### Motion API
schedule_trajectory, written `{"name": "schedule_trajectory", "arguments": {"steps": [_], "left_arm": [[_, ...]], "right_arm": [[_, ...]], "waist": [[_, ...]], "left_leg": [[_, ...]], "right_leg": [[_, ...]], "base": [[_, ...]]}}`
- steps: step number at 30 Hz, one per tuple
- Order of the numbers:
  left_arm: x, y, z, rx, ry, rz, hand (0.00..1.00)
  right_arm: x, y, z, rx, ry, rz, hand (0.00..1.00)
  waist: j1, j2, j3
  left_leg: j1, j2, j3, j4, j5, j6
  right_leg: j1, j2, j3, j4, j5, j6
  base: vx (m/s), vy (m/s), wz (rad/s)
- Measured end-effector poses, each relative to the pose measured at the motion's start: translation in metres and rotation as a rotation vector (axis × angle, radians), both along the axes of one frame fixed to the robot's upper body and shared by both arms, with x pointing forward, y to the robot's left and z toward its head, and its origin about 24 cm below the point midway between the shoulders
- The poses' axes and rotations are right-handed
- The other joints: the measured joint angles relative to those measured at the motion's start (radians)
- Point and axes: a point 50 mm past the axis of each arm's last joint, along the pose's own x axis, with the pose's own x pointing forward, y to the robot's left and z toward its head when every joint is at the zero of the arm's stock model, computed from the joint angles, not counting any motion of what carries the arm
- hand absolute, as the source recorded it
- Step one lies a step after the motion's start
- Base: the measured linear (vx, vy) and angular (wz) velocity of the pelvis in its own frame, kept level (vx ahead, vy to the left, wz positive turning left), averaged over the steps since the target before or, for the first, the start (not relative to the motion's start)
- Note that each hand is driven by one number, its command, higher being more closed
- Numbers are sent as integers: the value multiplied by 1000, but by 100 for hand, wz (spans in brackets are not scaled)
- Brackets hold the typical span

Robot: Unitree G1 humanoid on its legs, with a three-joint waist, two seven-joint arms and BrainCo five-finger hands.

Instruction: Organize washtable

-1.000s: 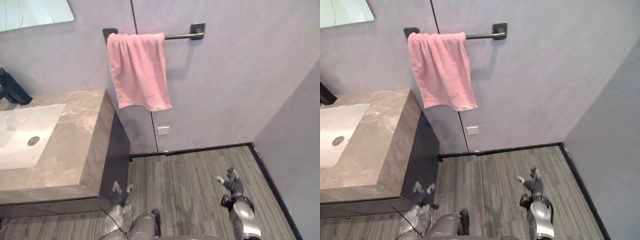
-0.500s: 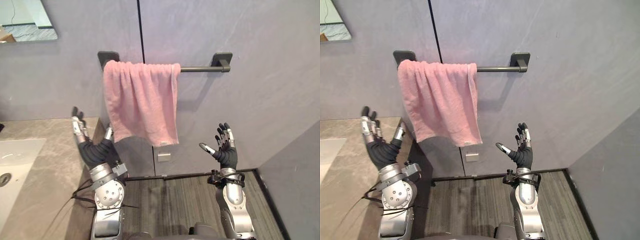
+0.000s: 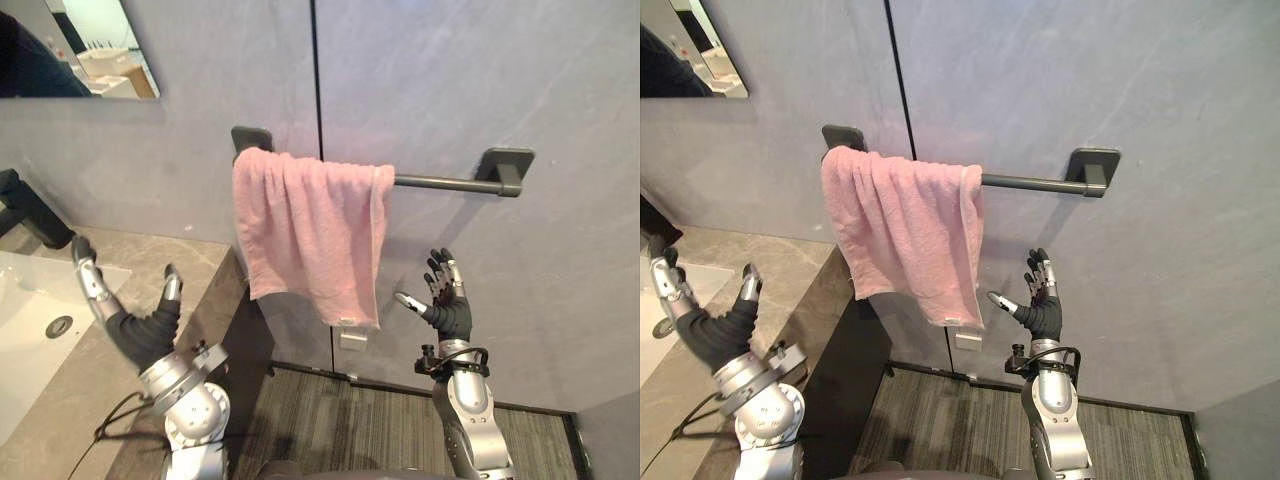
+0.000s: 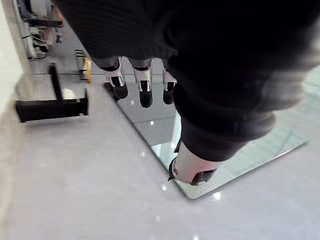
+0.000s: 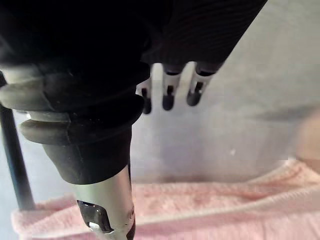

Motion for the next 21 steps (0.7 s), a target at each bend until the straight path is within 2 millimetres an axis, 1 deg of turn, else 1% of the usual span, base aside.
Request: {"name": "schedule_trajectory", "arguments": {"steps": [1,4,7,10,11,14,15,16,18,19,21], "left_arm": [[-1,0,-3,-21,24,-22,0],[-2,0,-12,-97,77,-105,0],[2,-2,-23,-164,129,-190,0],[9,-10,-35,-266,168,-309,0],[10,-12,-35,-282,168,-336,0],[28,-21,-31,-322,132,-461,0],[33,-23,-29,-337,113,-499,0],[41,-26,-24,-357,83,-546,0],[51,-28,-18,-375,51,-591,0],[55,-29,-16,-378,40,-601,0],[68,-34,-10,-367,21,-633,0]], "right_arm": [[-1,0,-2,10,9,-2,0],[-3,3,-3,33,15,12,0],[-6,7,-5,35,34,42,0],[-6,7,-6,32,42,48,0],[-5,7,-6,31,42,48,0],[3,3,0,20,18,34,0],[6,3,4,18,1,34,0],[13,2,9,14,-25,34,0],[22,4,15,10,-45,32,0],[24,4,16,11,-50,33,0],[29,6,21,11,-62,40,0]], "waist": [[1,-8,0],[1,-18,-6],[1,-16,-24],[-2,-15,-38],[-3,-15,-41],[-7,-6,-47],[-9,1,-50],[-17,11,-48],[-29,24,-46],[-29,27,-45],[-34,31,-37]], "left_leg": [[1,-3,-2,-10,0,0],[16,-16,-9,-37,1,-1],[20,-22,-7,-70,6,-2],[21,-24,-1,-108,32,-6],[21,-24,2,-116,37,-9],[18,-28,12,-156,69,-11],[18,-28,16,-170,80,-10],[9,-30,19,-187,95,-10],[1,-26,33,-213,111,-10],[1,-24,40,-222,115,-10],[-3,-17,49,-242,125,-13]], "right_leg": [[6,-2,-4,-11,6,10],[41,-12,-19,-40,17,21],[45,-18,-24,-63,27,31],[40,-15,-23,-96,48,36],[37,-15,-22,-101,54,35],[28,-7,-18,-145,86,34],[15,-5,-14,-154,94,35],[0,-2,-10,-165,108,34],[-19,9,3,-188,127,34],[-22,10,8,-198,135,32],[-29,15,13,-224,151,31]], "base": [[-52,75,13],[-66,76,18],[-65,41,10],[2,4,-2],[21,12,-9],[36,21,-9],[68,28,-12],[48,8,-11],[23,3,-19],[10,8,-26],[5,5,-17]]}}
